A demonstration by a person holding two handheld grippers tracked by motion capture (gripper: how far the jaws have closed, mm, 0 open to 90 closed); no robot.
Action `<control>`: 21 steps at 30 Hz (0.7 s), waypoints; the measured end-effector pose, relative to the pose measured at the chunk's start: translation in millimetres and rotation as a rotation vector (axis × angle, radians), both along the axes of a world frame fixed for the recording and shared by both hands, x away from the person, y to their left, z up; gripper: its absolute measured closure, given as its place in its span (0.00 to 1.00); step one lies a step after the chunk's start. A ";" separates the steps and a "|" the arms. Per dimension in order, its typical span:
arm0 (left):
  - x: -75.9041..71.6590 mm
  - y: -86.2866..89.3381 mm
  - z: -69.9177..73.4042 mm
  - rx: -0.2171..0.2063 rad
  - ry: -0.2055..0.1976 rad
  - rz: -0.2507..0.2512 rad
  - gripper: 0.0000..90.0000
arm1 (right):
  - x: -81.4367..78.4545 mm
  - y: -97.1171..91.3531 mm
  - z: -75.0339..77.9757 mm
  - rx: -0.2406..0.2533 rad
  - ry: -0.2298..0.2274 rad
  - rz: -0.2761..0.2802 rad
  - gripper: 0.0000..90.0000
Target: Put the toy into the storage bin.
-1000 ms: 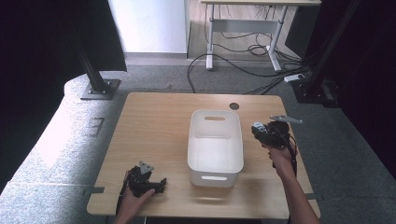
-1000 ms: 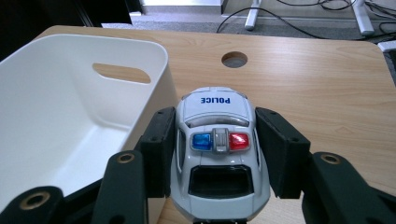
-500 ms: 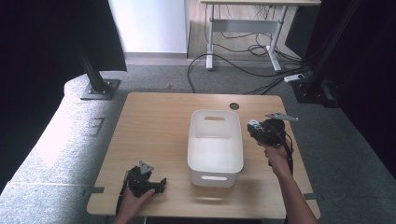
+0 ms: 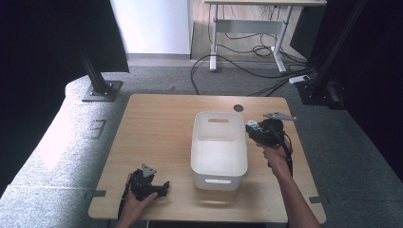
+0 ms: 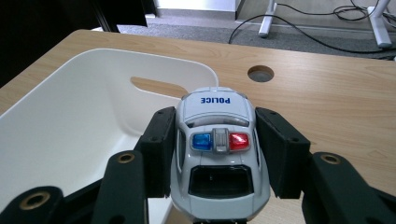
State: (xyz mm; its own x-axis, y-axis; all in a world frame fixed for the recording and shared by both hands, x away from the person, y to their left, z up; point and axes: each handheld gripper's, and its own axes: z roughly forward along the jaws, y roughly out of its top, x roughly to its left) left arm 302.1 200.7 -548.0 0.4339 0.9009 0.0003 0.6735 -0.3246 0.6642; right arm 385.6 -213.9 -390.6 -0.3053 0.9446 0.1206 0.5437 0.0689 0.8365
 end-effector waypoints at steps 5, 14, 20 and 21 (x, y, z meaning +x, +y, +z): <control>0.0 0.0 0.1 0.000 0.000 0.000 0.02 | 0.6 5.9 2.5 -0.002 -0.003 0.011 0.56; 0.0 0.0 0.0 0.000 0.000 0.000 0.02 | 3.5 14.1 5.7 -0.008 -0.002 0.018 0.56; 0.0 0.0 0.0 0.000 0.000 0.000 0.02 | 5.2 21.0 6.0 -0.012 0.001 0.029 0.56; 0.0 0.0 0.0 0.000 0.000 0.000 0.02 | 5.5 22.6 5.9 -0.012 0.003 0.031 0.56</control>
State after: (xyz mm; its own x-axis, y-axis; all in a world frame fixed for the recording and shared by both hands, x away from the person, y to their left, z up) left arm 302.1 200.7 -547.9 0.4340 0.9009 0.0003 0.6736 -0.3247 0.6640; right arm 391.1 -191.3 -384.7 -0.3344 0.9360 0.1102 0.5432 0.0959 0.8341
